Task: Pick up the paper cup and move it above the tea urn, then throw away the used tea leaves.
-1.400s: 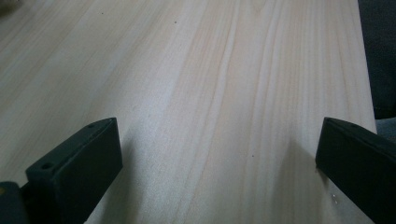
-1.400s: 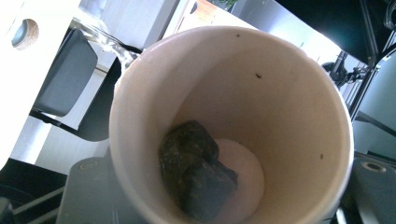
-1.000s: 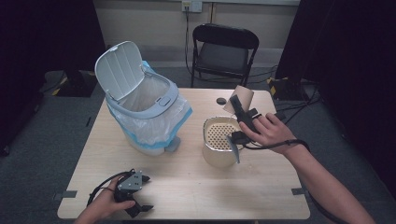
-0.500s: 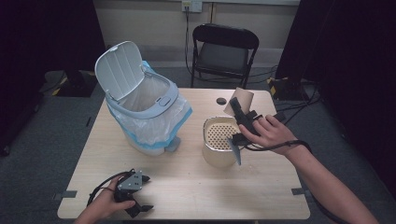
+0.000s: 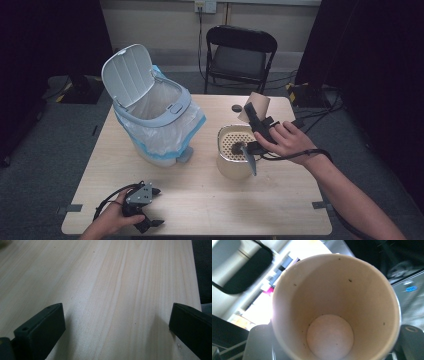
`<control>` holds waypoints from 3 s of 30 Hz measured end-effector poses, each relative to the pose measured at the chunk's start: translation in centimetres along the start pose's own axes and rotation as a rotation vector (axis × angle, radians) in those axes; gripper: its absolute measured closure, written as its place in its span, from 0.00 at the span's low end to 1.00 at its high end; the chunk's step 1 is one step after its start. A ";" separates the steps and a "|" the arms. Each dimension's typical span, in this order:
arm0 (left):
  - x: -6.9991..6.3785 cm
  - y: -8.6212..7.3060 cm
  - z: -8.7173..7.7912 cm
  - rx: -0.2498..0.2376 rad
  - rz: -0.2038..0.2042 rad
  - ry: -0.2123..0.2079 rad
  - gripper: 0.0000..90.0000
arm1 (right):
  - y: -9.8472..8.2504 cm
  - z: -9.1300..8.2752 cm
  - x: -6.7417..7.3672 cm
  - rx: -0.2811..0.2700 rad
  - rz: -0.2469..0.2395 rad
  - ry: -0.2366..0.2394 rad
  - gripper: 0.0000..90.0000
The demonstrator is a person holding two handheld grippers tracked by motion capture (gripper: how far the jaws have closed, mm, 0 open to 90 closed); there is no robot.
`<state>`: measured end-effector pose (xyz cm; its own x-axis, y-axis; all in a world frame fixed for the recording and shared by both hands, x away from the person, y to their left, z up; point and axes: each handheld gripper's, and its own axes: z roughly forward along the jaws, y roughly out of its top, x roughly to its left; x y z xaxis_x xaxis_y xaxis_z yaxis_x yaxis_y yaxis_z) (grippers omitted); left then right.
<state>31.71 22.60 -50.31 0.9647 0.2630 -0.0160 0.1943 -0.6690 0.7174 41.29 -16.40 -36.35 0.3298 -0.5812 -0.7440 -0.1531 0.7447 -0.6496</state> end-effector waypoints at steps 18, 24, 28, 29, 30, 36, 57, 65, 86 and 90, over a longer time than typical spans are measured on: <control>0.0 0.0 0.0 -0.001 -0.001 0.000 0.00 | -3.0 3.2 1.2 -0.061 1.003 0.587 0.34; 0.0 0.0 0.0 -0.001 0.000 0.000 0.00 | -3.1 3.8 1.7 -0.080 1.151 0.685 0.34; 0.0 0.0 0.0 -0.005 0.000 -0.001 0.00 | -3.4 4.0 2.0 -0.093 1.240 0.730 0.34; 0.0 0.0 0.0 -0.001 -0.001 0.000 0.00 | -3.5 4.1 2.0 -0.096 1.261 0.739 0.34; 0.0 0.0 0.0 -0.004 0.001 0.000 0.00 | -3.6 4.2 2.0 -0.097 1.282 0.745 0.34; 0.0 0.0 0.0 0.002 0.001 0.001 0.00 | -4.2 4.6 2.2 -0.120 1.367 0.799 0.33; 0.0 0.0 0.0 -0.007 0.002 0.005 0.00 | -4.5 6.2 0.6 -0.180 1.558 0.900 0.33; 0.0 0.0 0.0 -0.007 0.002 0.005 0.00 | -4.9 6.8 0.4 -0.184 1.605 0.916 0.33; 0.0 0.0 0.0 -0.007 0.002 -0.001 0.00 | -5.0 8.7 -1.2 -0.223 1.661 0.990 0.32; 0.0 0.0 0.0 -0.007 0.002 0.000 0.00 | -4.8 9.0 -1.7 -0.240 1.675 1.005 0.32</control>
<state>31.73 22.60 -50.31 0.9650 0.2618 -0.0144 0.1912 -0.6649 0.7220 49.84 -16.08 -30.53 -0.8002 0.5313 -0.2780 0.1733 0.6487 0.7411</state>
